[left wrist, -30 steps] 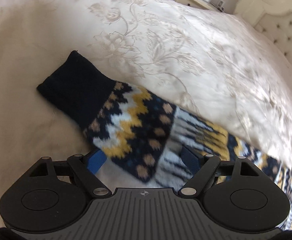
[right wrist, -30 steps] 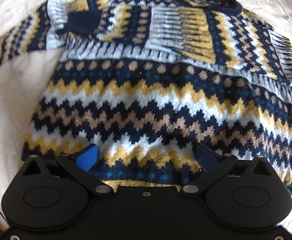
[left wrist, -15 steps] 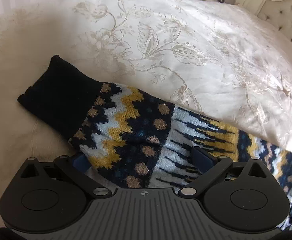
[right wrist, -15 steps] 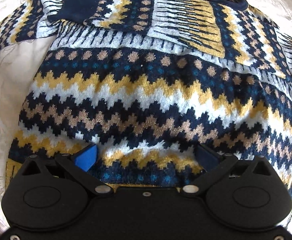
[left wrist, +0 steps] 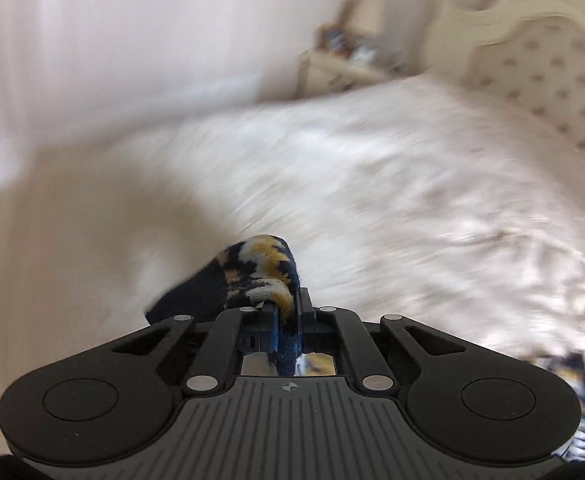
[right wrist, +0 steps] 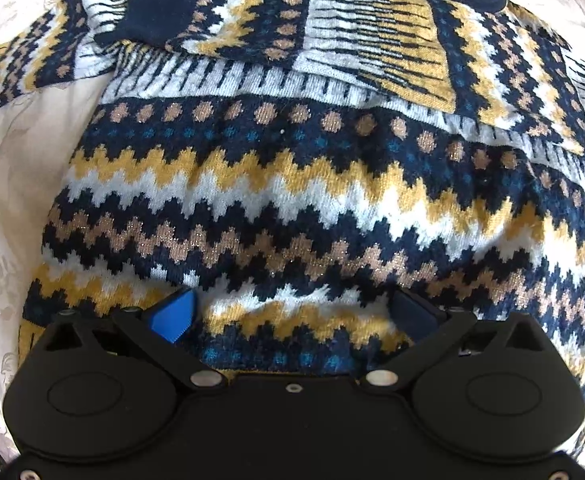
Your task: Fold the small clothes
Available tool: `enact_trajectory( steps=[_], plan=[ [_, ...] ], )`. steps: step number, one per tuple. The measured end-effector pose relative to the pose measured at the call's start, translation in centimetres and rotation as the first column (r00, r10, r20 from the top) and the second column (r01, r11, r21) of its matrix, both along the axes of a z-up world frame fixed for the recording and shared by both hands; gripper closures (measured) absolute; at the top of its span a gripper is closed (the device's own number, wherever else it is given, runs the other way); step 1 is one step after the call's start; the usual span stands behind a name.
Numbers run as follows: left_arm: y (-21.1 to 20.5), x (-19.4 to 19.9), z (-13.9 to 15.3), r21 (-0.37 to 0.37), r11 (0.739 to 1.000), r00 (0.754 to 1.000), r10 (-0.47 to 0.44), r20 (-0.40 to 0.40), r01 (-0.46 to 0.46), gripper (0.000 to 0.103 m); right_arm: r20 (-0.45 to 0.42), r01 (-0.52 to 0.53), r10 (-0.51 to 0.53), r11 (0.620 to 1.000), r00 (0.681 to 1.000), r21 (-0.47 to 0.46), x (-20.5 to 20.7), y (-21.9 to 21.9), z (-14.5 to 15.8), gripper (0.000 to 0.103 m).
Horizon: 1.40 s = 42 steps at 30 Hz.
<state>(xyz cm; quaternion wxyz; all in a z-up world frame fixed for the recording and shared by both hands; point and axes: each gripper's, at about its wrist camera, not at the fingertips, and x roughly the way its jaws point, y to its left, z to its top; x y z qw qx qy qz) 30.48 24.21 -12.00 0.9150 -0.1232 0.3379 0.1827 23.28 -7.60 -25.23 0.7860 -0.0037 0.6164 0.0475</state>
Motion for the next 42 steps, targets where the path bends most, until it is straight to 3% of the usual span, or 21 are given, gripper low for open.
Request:
enact_trajectory(
  steps=[4,9,13,18,24,27,29,31,32,33,36,39,42],
  plan=[
    [-8.7,-0.2,4.8,0.121,0.979,0.979,-0.178,0.095,0.166,0.096,0.074,0.002,-0.006,0.999,0.997,0.051,-0.1,-1.9,2.2,0.006],
    [-21.6,-0.9,6.7,0.175,0.898,0.898,-0.426,0.11,0.405,0.095,0.177,0.044,-0.069,0.989,0.982,0.141,-0.2,-7.6,6.0,0.006],
    [-30.8,0.0,3.3,0.145,0.82,0.827,-0.562,0.02,0.554,0.092,0.225,0.082,-0.105,0.991,0.969,0.108,-1.4,-13.2,7.7,0.006],
    [-39.7,1.6,-4.0,0.062,0.703,0.701,-0.69,-0.179,0.708,0.091,0.211,0.138,-0.146,0.989,0.967,0.054,-3.3,-18.9,7.5,0.006],
    [-43.6,1.5,-6.8,0.023,0.667,0.645,-0.711,-0.281,0.745,0.091,0.189,0.237,-0.246,0.969,0.951,0.068,-5.7,-24.2,7.3,0.006],
    [-43.1,0.7,-5.5,0.007,0.654,0.64,-0.738,-0.214,0.757,0.088,0.215,0.271,-0.285,0.958,0.934,0.094,-6.0,-25.8,7.9,0.006],
    [-43.0,0.7,-4.6,-0.053,0.612,0.599,-0.785,-0.155,0.789,0.085,0.224,0.285,-0.301,0.953,0.927,0.102,-5.5,-26.4,8.1,0.006],
    [-43.0,1.4,-3.6,-0.143,0.532,0.525,-0.847,-0.09,0.835,0.085,0.234,0.293,-0.312,0.95,0.921,0.11,-5.0,-26.4,8.4,0.006],
    [-43.2,1.6,-3.0,-0.158,0.51,0.506,-0.86,-0.067,0.845,0.085,0.241,0.292,-0.309,0.951,0.92,0.104,-4.7,-26.3,8.6,0.006],
    [-42.9,1.7,-2.2,-0.149,0.509,0.508,-0.86,-0.051,0.847,0.085,0.251,0.287,-0.302,0.953,0.92,0.096,-4.3,-26.0,8.8,0.006],
    [-41.1,1.6,-0.5,-0.066,0.567,0.565,-0.824,-0.046,0.821,0.076,0.3,0.246,-0.259,0.966,0.918,0.082,-2.9,-24.6,9.8,0.006],
    [-37.6,2.0,-0.6,0.0,0.667,0.662,-0.74,-0.124,0.745,0.074,0.353,0.178,-0.185,0.983,0.917,0.053,-1.1,-22.4,10.9,0.006],
    [-33.0,2.6,-2.3,0.017,0.762,0.745,-0.629,-0.222,0.648,0.074,0.43,0.108,-0.093,0.994,0.898,-0.01,0.7,-19.6,11.7,0.006]
  ],
)
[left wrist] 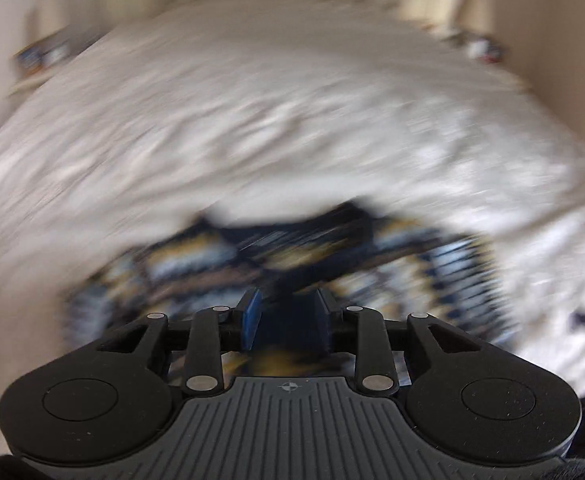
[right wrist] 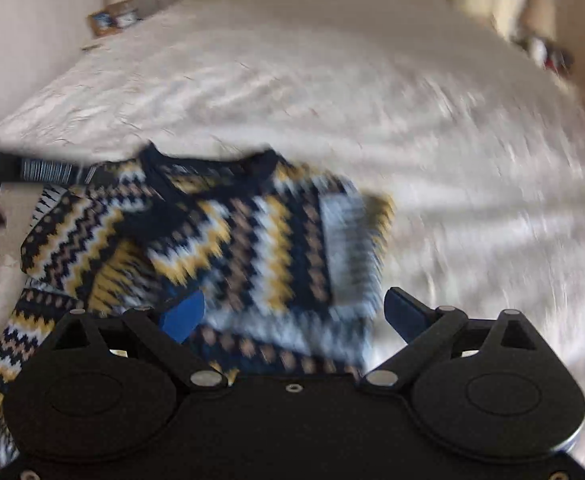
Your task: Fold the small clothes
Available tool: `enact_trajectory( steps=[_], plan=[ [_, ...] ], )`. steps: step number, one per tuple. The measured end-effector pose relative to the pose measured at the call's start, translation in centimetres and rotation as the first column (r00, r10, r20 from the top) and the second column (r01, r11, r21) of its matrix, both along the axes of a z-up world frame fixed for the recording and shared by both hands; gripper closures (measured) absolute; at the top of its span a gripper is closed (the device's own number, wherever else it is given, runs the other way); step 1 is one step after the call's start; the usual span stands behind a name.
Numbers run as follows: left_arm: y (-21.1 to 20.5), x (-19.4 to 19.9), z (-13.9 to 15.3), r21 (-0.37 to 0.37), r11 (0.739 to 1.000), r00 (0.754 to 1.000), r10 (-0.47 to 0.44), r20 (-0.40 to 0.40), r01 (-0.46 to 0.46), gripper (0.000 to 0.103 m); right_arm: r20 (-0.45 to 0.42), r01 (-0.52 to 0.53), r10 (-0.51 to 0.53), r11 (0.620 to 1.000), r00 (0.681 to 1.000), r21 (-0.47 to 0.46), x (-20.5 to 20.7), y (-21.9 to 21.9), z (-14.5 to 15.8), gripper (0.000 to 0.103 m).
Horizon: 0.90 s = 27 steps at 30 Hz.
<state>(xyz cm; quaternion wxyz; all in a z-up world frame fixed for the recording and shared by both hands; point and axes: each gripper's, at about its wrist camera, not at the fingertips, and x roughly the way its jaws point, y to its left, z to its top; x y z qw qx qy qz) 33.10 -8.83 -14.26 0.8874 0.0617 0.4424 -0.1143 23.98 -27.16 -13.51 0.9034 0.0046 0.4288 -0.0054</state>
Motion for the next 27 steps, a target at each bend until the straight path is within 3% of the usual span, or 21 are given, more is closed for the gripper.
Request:
enact_trajectory(
  steps=[3,8,10,14,15,17,18,19,23,25,27],
  plan=[
    [4.6,0.8,-2.2,0.022,0.993,0.989,0.114,-0.096,-0.112,0.074,0.05,-0.09,0.093,0.994,0.994,-0.056,2.0,3.2,0.1,0.006],
    [9.1,1.4,-6.7,0.089,0.978,0.951,0.206,-0.23,-0.19,0.073,-0.008,-0.23,0.233,0.958,0.973,-0.171,5.8,8.9,-1.4,0.012],
    [9.9,1.5,-8.1,0.059,0.977,0.934,0.213,-0.287,-0.204,0.071,-0.048,-0.295,0.291,0.932,0.955,-0.211,6.9,11.1,-2.5,0.028],
    [10.1,1.5,-8.6,0.036,0.977,0.936,0.213,-0.281,-0.212,0.07,-0.128,-0.418,0.398,0.859,0.909,-0.297,8.6,14.5,-5.4,0.033],
    [10.1,1.6,-8.6,0.039,0.978,0.937,0.209,-0.28,-0.206,0.07,-0.137,-0.439,0.417,0.842,0.898,-0.312,8.9,15.1,-6.1,0.039],
    [10.1,1.6,-8.9,0.038,0.98,0.941,0.199,-0.274,-0.197,0.07,-0.176,-0.469,0.435,0.814,0.883,-0.343,9.6,15.8,-7.3,0.06],
    [10.2,1.5,-8.9,0.032,0.98,0.941,0.199,-0.273,-0.198,0.07,-0.198,-0.468,0.425,0.814,0.883,-0.343,10.1,15.7,-7.7,0.084],
    [10.5,1.4,-8.8,0.024,0.98,0.942,0.198,-0.272,-0.199,0.07,-0.203,-0.446,0.399,0.834,0.894,-0.325,10.5,15.1,-7.7,0.091],
    [10.8,0.9,-8.6,-0.003,0.979,0.944,0.197,-0.264,-0.205,0.07,-0.104,-0.197,0.181,0.965,0.978,-0.171,9.7,8.0,-5.1,0.09],
    [10.8,0.6,-8.5,-0.009,0.979,0.947,0.196,-0.255,-0.205,0.07,-0.107,-0.063,0.049,0.988,0.993,-0.138,8.7,3.9,-4.8,0.084],
    [10.9,0.3,-8.5,-0.015,0.979,0.95,0.193,-0.245,-0.203,0.07,-0.15,0.018,-0.029,0.997,0.988,-0.074,8.0,0.5,-5.4,0.078]
  ],
)
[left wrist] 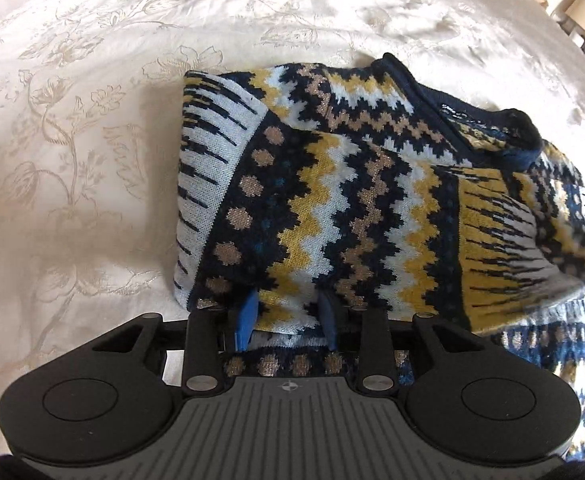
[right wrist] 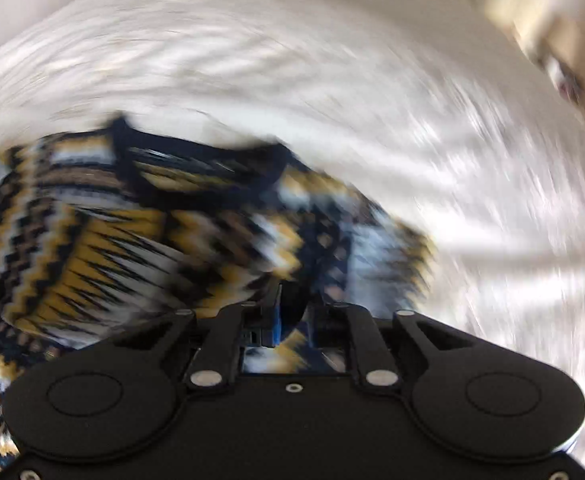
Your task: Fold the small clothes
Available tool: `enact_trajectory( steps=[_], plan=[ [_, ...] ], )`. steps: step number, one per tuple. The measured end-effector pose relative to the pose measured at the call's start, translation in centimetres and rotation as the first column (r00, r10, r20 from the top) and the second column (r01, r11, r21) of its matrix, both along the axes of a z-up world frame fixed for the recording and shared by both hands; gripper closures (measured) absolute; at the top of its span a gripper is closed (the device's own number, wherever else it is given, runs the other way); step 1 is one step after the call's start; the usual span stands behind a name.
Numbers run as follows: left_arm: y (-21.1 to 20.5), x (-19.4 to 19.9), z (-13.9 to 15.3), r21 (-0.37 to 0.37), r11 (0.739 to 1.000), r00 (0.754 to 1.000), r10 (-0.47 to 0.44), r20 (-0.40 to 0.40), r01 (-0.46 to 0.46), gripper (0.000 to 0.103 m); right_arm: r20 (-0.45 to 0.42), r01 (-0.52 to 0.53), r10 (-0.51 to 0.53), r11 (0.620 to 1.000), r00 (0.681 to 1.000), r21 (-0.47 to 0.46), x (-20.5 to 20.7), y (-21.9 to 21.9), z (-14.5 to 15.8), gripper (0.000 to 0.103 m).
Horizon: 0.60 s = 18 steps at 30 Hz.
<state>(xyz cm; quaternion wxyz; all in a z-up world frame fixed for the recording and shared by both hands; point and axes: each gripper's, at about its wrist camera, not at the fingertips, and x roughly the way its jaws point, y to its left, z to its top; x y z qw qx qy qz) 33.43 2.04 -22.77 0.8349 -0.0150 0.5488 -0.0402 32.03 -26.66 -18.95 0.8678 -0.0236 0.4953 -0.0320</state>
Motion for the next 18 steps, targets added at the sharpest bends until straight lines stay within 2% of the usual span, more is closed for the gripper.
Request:
enact_trajectory(
  steps=[2,3,4,6,9,12,16,17,18],
  plan=[
    [0.0,-0.2,0.0,0.004,1.0,1.0,-0.004,0.005,0.004,0.07,-0.002,0.038,-0.038,0.998,0.999,0.047,-0.7,-2.1,-0.4,0.068],
    [0.0,-0.2,0.0,0.005,1.0,1.0,-0.005,0.005,0.005,0.07,0.004,0.045,-0.045,0.998,0.999,0.05,-1.0,-2.7,-0.4,0.054],
    [0.1,-0.3,0.1,0.003,1.0,1.0,-0.002,0.003,0.002,0.07,0.015,0.05,-0.051,0.997,0.999,0.063,-1.3,-3.2,-0.3,0.036],
    [0.2,-0.3,0.2,-0.002,1.0,1.0,0.004,-0.001,-0.004,0.07,0.058,0.054,-0.061,0.991,0.996,0.126,-1.6,-4.1,-0.1,0.024],
    [0.2,-0.2,0.3,0.0,1.0,1.0,-0.005,0.001,0.005,0.07,0.026,0.069,-0.075,0.979,0.997,0.19,-0.8,-5.0,-0.5,0.026],
    [0.1,-0.3,0.3,0.004,1.0,1.0,-0.014,0.003,0.014,0.07,0.002,0.054,-0.056,0.972,0.998,0.23,0.3,-5.4,-1.1,0.033],
    [0.2,-0.5,0.5,0.004,1.0,1.0,-0.025,0.01,0.025,0.07,-0.035,0.067,-0.06,0.973,0.998,0.221,0.8,-5.8,-2.2,0.034],
    [0.2,-0.7,0.6,0.002,1.0,1.0,-0.026,0.015,0.026,0.07,-0.047,0.073,-0.063,0.967,0.997,0.244,0.6,-6.1,-2.3,0.038],
    [0.2,-0.8,0.7,0.001,1.0,0.999,-0.028,0.021,0.028,0.07,-0.065,0.074,-0.058,0.96,0.996,0.271,0.6,-6.3,-2.6,0.047]
  ],
)
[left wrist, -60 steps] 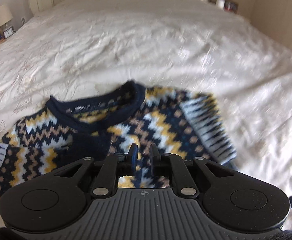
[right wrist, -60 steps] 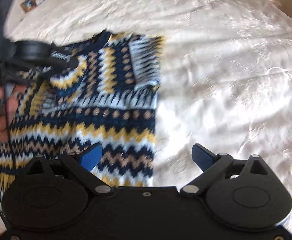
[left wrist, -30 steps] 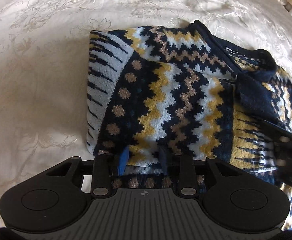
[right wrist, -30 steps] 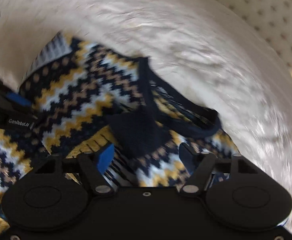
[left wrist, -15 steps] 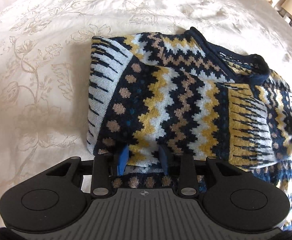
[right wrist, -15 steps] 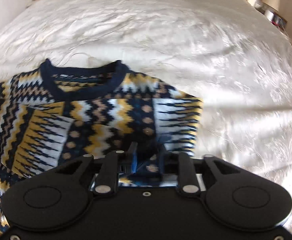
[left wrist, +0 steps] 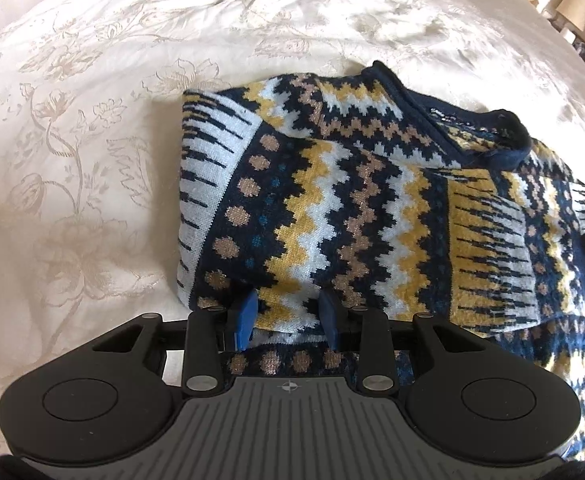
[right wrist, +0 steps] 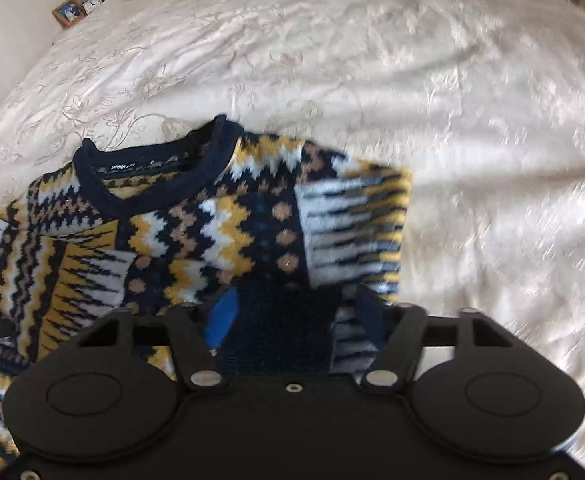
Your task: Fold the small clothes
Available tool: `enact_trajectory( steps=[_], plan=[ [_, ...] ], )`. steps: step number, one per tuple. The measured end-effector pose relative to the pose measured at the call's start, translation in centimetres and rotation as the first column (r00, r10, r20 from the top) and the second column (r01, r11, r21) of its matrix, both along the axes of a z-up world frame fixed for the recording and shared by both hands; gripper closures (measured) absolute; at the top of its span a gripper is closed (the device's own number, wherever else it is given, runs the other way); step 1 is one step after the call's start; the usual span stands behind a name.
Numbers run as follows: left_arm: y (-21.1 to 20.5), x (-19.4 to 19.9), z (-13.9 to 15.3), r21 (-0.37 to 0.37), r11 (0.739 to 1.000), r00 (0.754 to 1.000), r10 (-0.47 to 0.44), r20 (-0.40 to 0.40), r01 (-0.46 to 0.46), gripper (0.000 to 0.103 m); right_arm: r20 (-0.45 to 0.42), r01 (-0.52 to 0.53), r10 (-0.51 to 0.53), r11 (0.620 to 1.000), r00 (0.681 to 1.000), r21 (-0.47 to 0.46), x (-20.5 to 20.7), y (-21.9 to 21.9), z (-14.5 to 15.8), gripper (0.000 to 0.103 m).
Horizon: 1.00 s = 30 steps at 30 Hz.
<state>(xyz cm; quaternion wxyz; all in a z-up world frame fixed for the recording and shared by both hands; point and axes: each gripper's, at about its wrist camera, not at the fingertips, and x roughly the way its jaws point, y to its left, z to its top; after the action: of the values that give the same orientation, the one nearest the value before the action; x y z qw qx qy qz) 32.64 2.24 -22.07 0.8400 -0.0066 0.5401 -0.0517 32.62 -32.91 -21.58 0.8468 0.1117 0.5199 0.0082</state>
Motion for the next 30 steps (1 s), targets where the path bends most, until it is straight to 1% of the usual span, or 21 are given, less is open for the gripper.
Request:
enact_trajectory(
  steps=[2,3,4,6,8,10,11,13,15,16,18,19,21,22,24,26,27,29,30],
  plan=[
    [0.0,-0.3,0.2,0.003,1.0,1.0,-0.003,0.014,0.003,0.07,-0.026,-0.012,0.013,0.999,1.0,0.039,-0.3,-0.1,-0.5,0.074],
    [0.0,-0.4,0.3,0.006,1.0,1.0,-0.005,0.021,0.005,0.07,-0.035,-0.012,0.014,0.998,0.999,0.056,-0.4,-0.1,-0.6,0.09],
    [-0.1,-0.5,0.5,0.013,1.0,1.0,-0.006,0.029,0.006,0.07,-0.031,-0.007,0.008,0.998,0.999,0.057,-0.5,0.0,-0.3,0.091],
    [-0.2,-0.6,1.1,0.027,1.0,0.998,-0.008,0.056,0.007,0.07,0.057,-0.033,0.031,0.999,0.998,0.033,-1.1,0.4,1.8,0.091],
    [-0.3,-0.4,2.0,0.011,1.0,0.996,-0.011,0.091,0.01,0.07,0.144,-0.07,0.073,0.997,0.987,-0.025,-1.3,1.0,4.4,0.091],
    [-0.4,0.1,2.7,0.003,1.0,0.992,-0.015,0.122,0.015,0.07,0.2,-0.082,0.1,0.992,0.975,-0.095,-0.8,1.0,6.1,0.092],
    [-0.6,0.6,2.8,0.005,1.0,0.991,-0.018,0.13,0.017,0.07,0.212,-0.073,0.097,0.99,0.972,-0.117,-0.4,0.7,6.4,0.092],
    [-0.8,1.8,2.9,0.016,1.0,0.99,-0.024,0.139,0.022,0.07,0.195,-0.041,0.067,0.99,0.978,-0.132,0.6,-0.1,5.9,0.092],
    [-1.0,2.9,2.5,0.037,0.999,0.989,-0.034,0.143,0.029,0.07,0.159,-0.007,0.035,0.985,0.987,-0.173,1.6,-1.1,4.2,0.092],
    [-1.1,3.5,2.1,0.051,0.998,0.989,-0.046,0.144,0.039,0.07,0.128,0.006,0.018,0.983,0.992,-0.183,2.0,-1.6,3.1,0.092],
    [-1.5,4.5,1.1,0.085,0.995,0.99,-0.069,0.12,0.06,0.07,0.05,-0.001,0.009,0.988,0.999,-0.152,2.8,-2.4,1.0,0.091],
    [-1.5,4.8,0.6,0.104,0.992,0.992,-0.079,0.102,0.068,0.07,0.036,-0.002,0.007,0.99,0.999,-0.143,2.8,-2.6,0.5,0.087],
    [-1.5,5.8,-0.7,0.134,0.988,0.995,-0.088,0.043,0.081,0.07,0.027,-0.003,0.007,0.987,1.0,-0.159,2.6,-2.6,0.2,0.083],
    [-1.2,6.1,-1.0,0.124,0.989,0.996,-0.081,0.028,0.077,0.069,0.027,0.011,-0.007,0.985,1.0,-0.171,2.4,-2.5,0.2,0.075],
    [-0.5,6.4,-1.1,0.087,0.995,0.998,-0.056,0.021,0.054,0.069,0.041,0.05,-0.043,0.98,0.998,-0.194,1.7,-2.6,0.7,0.067],
    [-0.1,6.3,-0.6,0.065,0.997,0.999,-0.046,0.017,0.045,0.07,0.069,0.07,-0.057,0.974,0.996,-0.215,1.0,-2.5,1.6,0.067],
    [0.1,6.0,-0.1,0.053,0.998,0.999,-0.038,0.038,0.036,0.07,0.086,0.065,-0.048,0.974,0.995,-0.216,0.6,-2.2,2.1,0.067],
    [0.3,4.8,0.9,0.029,0.999,0.996,-0.029,0.083,0.026,0.069,0.12,0.027,-0.002,0.977,0.993,-0.211,-0.1,-1.4,2.8,0.063],
    [0.4,4.1,1.1,0.02,0.999,0.995,-0.031,0.09,0.029,0.069,0.124,0.004,0.023,0.977,0.992,-0.214,-0.2,-0.9,2.8,0.055]
  ],
)
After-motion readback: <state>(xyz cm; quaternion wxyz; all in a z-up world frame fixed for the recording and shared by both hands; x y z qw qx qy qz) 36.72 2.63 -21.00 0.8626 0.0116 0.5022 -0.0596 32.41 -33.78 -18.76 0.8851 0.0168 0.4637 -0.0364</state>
